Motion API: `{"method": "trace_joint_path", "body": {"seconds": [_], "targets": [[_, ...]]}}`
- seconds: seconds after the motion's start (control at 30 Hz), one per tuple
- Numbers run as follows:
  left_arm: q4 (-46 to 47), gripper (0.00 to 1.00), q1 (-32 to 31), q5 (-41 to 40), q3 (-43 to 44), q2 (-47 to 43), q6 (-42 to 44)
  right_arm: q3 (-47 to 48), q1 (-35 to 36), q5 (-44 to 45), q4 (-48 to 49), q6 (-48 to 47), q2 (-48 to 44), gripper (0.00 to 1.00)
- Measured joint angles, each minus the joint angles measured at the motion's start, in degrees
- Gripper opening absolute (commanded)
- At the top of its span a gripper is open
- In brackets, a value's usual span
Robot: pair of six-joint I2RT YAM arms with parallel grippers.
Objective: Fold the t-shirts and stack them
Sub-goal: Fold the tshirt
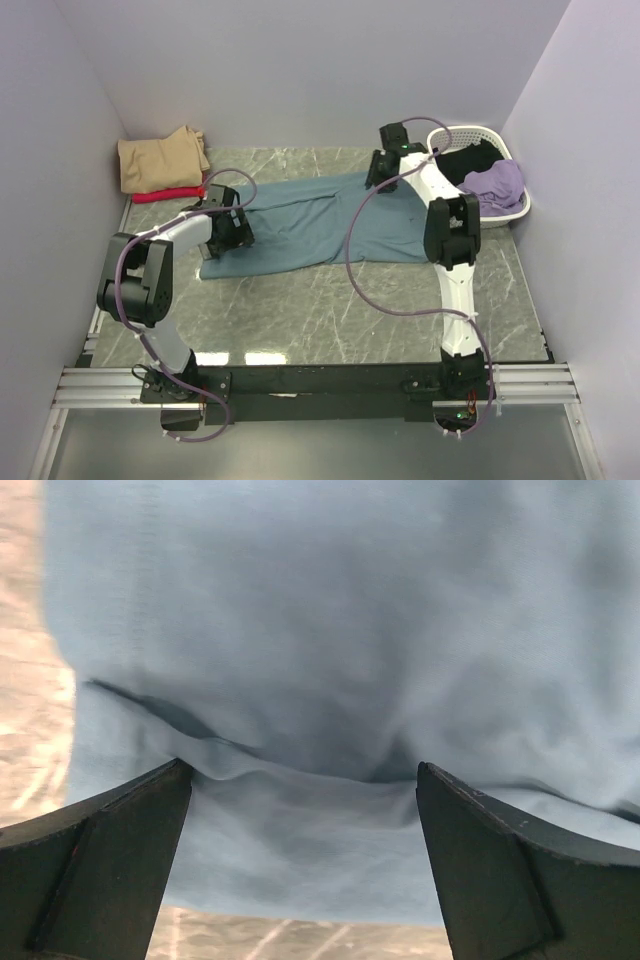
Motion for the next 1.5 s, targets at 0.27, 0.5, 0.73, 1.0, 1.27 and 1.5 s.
{"method": "trace_joint_path", "body": {"seconds": [0.27,0.5,0.73,1.0,1.27,1.5], "targets": [[0.02,0.99,-4.02,1.7,4.66,3.23,1.03,-11.06,-5.77,-0.26,1.25,0.44,-7.21,0.47],[-1.33,0.99,-4.28,0.07,5.55,3.61,1.03,-30.88,-4.63,-1.38,3.5,0.63,-23.28,0.47],[-5.62,1.0,-3.91,-5.49,4.35,2.38,-1.14,-39.89,-4.52,-2.51,4.76,0.61,-32.2,0.47],[-7.8,1.0,-2.73,-9.57,-1.73,-1.6,-6.29,-42.99,-4.52,-3.17,4.83,0.55,-34.69,0.47],[-6.51,1.0,-1.16,-10.62,-5.7,-4.52,-9.29,-47.32,-4.52,-3.45,6.05,0.61,-37.92,0.47],[-6.95,0.99,-0.9,-11.43,-6.71,-5.84,-9.55,-52.65,-4.52,-4.24,6.49,1.05,-39.45,0.48]]}}
